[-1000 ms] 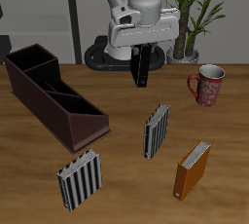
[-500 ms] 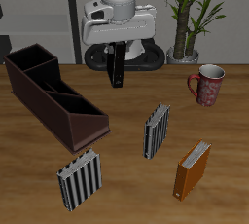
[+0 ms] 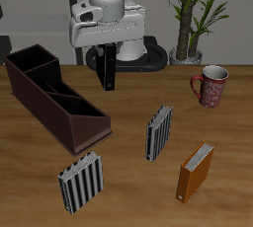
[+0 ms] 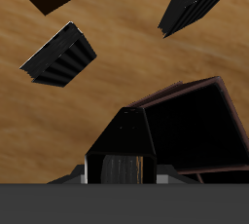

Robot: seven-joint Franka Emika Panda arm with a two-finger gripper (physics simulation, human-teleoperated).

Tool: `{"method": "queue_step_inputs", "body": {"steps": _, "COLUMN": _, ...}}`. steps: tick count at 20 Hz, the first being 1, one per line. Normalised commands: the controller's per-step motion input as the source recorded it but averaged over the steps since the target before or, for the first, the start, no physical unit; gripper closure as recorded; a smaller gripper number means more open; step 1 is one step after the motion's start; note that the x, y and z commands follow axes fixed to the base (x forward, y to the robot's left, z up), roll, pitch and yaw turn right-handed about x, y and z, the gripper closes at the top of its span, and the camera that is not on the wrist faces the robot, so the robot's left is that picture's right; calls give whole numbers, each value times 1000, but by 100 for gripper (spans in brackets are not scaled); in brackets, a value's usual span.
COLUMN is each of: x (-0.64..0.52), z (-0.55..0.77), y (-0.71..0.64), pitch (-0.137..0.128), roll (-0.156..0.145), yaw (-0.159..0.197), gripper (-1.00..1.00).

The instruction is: Place the black book into the right desk caddy's left compartment

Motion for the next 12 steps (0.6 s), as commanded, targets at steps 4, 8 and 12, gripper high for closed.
{"method": "queue_step_inputs", "body": {"steps": 4, "x": -18, "z": -12, "y": -51, "pitch": -16, "roll": -20, "yaw": 49, "gripper": 100}}
{"method": "queue_step_inputs", "body": {"steps": 8, "x": -48, "z": 123, "y": -69, "pitch": -25, "roll": -29, "yaw": 46, "gripper": 100}}
{"method": "queue_step_inputs", "body": {"steps": 12, "x": 5, "z": 146, "y": -165, "pitch": -31, "roll": -40, "yaw": 17, "gripper": 100}}
